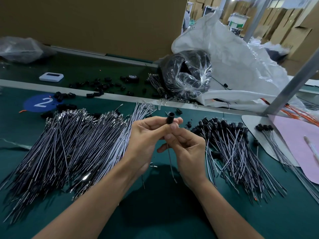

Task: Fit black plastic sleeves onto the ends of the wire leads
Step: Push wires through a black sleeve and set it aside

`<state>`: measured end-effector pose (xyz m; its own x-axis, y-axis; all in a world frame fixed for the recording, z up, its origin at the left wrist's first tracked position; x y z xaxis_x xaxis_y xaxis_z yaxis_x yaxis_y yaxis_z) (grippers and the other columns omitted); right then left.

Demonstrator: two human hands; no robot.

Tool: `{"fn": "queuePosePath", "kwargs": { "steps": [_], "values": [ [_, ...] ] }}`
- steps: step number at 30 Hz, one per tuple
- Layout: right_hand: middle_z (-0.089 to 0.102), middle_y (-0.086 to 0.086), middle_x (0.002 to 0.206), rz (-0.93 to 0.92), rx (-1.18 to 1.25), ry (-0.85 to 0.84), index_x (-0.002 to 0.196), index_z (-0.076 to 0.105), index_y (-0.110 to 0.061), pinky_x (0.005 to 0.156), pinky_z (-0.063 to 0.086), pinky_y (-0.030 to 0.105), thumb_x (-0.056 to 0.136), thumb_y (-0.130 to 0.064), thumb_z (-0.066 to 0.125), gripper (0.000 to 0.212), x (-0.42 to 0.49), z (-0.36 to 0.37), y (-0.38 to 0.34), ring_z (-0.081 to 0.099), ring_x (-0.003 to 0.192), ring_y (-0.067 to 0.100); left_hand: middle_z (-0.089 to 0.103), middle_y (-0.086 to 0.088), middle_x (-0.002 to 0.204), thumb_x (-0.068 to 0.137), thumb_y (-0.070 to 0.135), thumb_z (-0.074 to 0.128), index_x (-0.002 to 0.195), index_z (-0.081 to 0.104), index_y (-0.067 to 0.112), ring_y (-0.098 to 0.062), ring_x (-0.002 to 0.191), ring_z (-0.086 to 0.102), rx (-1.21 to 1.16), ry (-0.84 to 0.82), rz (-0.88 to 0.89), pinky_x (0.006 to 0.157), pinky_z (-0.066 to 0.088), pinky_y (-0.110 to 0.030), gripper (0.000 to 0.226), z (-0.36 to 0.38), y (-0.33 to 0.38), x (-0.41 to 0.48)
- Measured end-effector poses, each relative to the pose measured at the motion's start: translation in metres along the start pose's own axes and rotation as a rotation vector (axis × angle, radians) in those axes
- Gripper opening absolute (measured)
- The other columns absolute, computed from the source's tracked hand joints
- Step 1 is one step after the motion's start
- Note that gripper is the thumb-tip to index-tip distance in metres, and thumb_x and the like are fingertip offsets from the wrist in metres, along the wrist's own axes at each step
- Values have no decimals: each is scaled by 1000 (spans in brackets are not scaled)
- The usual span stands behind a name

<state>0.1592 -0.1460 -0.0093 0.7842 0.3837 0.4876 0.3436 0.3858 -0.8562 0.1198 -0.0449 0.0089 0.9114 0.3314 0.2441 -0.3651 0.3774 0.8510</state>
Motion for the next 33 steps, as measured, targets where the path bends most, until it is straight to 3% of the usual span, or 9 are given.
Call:
{"fn": "queuePosePath", "kwargs": {
  "steps": [6,9,12,16,19,22,25,28,33],
  "values": [
    [74,5,79,-31,-77,11,89,72,-6,56,56,29,87,-6,66,6,0,1,0,69,60,23,76,-5,95,66,27,81,73,79,19,-13,72,68,-58,-6,-65,42,32,-22,11,1,-4,1],
    [73,8,75,-12,-148,43,85,72,-7,57,55,27,88,-6,66,7,0,-4,0,67,60,22,76,-10,92,61,29,82,76,79,15,-19,70,67,-10,-12,-70,43,39,-24,21,-2,-3,5],
    [72,11,70,38,-153,28,85,71,-4,55,52,24,90,-2,64,9,-1,-5,0,65,57,20,75,-15,94,58,30,82,81,79,11,-24,84,71,-3,1,-83,56,52,-25,30,-9,-2,10],
    [71,9,67,90,-144,-93,85,70,0,51,52,26,91,-6,64,11,-3,2,-3,67,56,19,76,-11,88,63,28,78,76,79,15,-22,90,72,-54,-20,-132,70,58,-27,19,-20,-5,13],
    [68,12,59,94,-265,-128,73,71,-6,54,52,29,96,-26,58,33,-5,-1,-7,65,49,25,72,-6,71,70,17,72,80,78,10,-15,69,72,-212,15,-206,61,56,-21,14,-34,-5,18],
    [66,5,53,90,-478,102,73,73,-12,56,50,24,100,-32,52,40,17,-22,-6,64,47,17,68,-4,64,66,17,73,77,79,8,-4,42,56,-156,49,-265,43,46,-13,15,-39,-8,20],
    [73,1,74,117,-872,125,91,73,-9,74,56,30,98,-12,55,19,63,-40,4,70,70,13,70,-9,68,67,18,71,80,78,5,-4,32,46,-58,58,-336,36,39,-11,20,-38,-15,20],
    [72,9,107,255,-1149,-10,114,70,-8,95,51,34,95,0,48,30,107,-49,26,66,101,23,72,-11,72,71,20,69,94,72,0,-5,32,43,28,65,-354,34,36,-11,31,-39,-18,20],
    [68,14,117,266,-1373,-222,117,70,-13,92,52,40,94,-4,52,31,138,-34,54,63,105,30,76,-12,85,68,21,71,101,73,11,-9,38,50,151,46,-354,41,45,-15,35,-37,-19,19]
  ]
}}
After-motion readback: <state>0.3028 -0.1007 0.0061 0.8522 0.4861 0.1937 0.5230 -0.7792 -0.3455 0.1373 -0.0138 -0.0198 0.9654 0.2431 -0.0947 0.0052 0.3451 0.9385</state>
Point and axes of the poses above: each hand's wrist, its own x-axis towards the middle knuckle, its own z-axis out of the palm, y = z × x, the point moved 4 cm from there along x, towards the middle knuckle
